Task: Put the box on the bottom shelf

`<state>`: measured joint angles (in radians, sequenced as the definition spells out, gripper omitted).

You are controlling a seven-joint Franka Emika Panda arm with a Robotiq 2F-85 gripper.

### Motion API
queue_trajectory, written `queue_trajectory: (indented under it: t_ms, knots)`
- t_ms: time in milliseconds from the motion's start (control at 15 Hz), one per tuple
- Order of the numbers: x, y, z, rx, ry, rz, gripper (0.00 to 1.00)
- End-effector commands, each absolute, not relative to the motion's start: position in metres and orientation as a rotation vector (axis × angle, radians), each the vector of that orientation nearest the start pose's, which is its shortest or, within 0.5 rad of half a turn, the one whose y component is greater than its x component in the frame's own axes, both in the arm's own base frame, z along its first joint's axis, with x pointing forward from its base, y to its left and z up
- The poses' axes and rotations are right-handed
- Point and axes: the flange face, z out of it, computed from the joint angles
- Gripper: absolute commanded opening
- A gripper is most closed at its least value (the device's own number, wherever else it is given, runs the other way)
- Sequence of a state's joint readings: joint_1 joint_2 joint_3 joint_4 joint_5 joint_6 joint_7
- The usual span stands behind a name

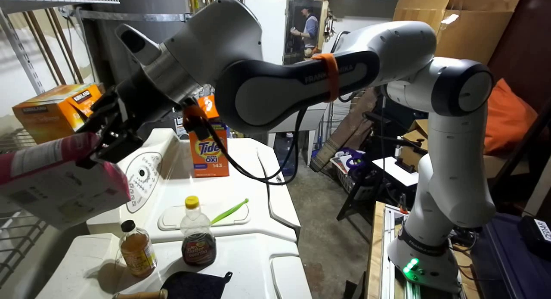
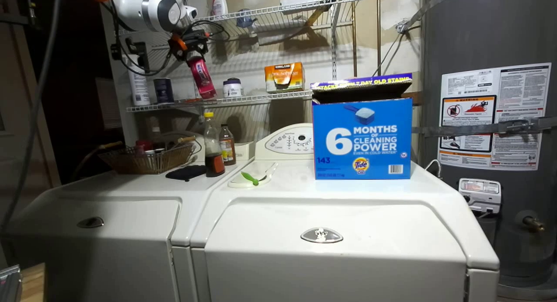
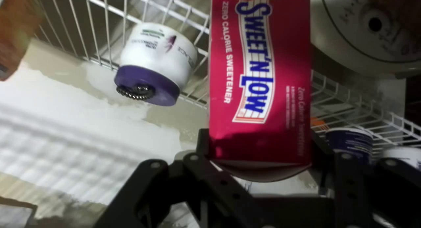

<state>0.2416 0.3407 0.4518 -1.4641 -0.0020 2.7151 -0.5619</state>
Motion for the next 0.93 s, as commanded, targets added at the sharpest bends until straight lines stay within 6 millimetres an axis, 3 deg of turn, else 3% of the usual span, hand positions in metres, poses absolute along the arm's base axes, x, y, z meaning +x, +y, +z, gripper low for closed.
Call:
queue_trajectory:
  t_ms: [0, 200, 267, 600, 867]
  knots:
    - [0.581, 0.41, 0.619, -2.193, -1.447, -1.337, 0.69]
    - [0.59, 0.409, 0.618, -2.185, -1.438, -1.343, 0.69]
    - [0.591, 0.408, 0.617, -2.186, -1.436, -1.344, 0.44]
    - [0.598, 0.442, 0.625, -2.081, -1.412, -1.378, 0.44]
    - [0.613, 0.454, 0.636, -2.033, -1.349, -1.461, 0.44]
